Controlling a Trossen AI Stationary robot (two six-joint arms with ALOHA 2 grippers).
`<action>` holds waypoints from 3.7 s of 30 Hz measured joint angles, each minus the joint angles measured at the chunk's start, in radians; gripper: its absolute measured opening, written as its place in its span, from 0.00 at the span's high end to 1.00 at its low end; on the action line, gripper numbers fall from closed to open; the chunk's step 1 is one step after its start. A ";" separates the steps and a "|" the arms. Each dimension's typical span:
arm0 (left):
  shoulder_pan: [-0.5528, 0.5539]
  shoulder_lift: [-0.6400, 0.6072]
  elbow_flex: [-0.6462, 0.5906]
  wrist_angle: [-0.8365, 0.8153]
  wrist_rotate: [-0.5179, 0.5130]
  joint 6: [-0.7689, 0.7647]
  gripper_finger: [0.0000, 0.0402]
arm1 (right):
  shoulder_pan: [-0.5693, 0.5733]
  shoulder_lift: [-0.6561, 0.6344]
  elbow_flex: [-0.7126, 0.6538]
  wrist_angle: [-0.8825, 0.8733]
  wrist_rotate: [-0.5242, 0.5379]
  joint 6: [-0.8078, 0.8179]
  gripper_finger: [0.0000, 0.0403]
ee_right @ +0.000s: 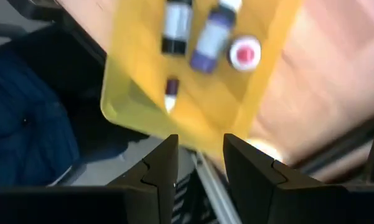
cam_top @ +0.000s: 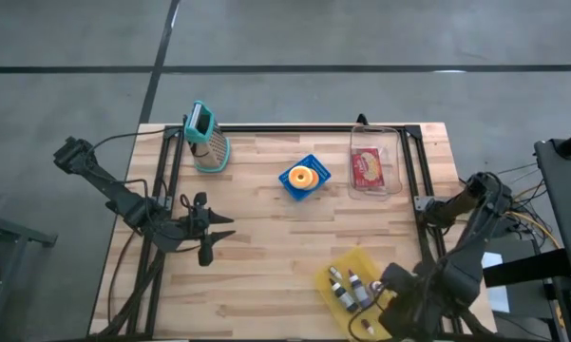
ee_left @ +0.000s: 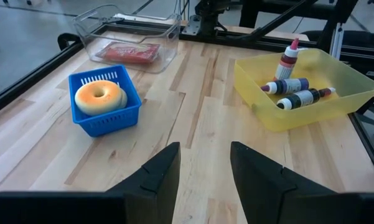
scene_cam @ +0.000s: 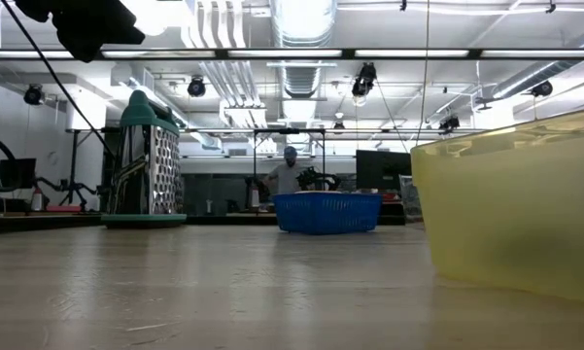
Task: Pick & Place Food Item
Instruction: Stack the orange donut on top of the top orange donut in the blue bin
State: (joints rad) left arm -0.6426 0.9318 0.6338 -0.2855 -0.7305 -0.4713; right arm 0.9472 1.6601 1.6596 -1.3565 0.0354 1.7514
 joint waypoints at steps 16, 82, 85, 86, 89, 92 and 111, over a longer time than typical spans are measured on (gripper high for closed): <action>0.000 0.000 0.000 0.000 0.000 0.000 0.63 | 0.116 0.102 -0.039 0.028 -0.131 0.393 0.70; 0.000 0.000 0.000 0.000 0.000 0.000 0.63 | 0.319 0.378 -0.232 0.125 -0.114 -0.059 0.69; 0.000 0.000 0.000 0.000 0.000 0.000 0.63 | 0.319 0.377 -0.248 0.137 -0.114 -0.062 0.69; 0.000 0.000 0.000 0.000 0.000 0.000 0.63 | 0.319 0.377 -0.252 0.139 -0.113 -0.063 0.69; 0.000 0.000 0.000 0.000 0.000 0.000 0.63 | 0.319 0.377 -0.259 0.142 -0.111 -0.063 0.70; 0.000 0.000 0.000 0.000 0.000 0.000 0.63 | 0.319 0.377 -0.260 0.144 -0.111 -0.063 0.70; 0.000 0.000 0.000 0.000 0.000 0.000 0.63 | 0.319 0.378 -0.262 0.140 -0.113 -0.058 0.92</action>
State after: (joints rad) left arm -0.6426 0.9318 0.6338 -0.2855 -0.7306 -0.4713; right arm 1.2659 2.0377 1.3980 -1.2167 -0.0776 1.6936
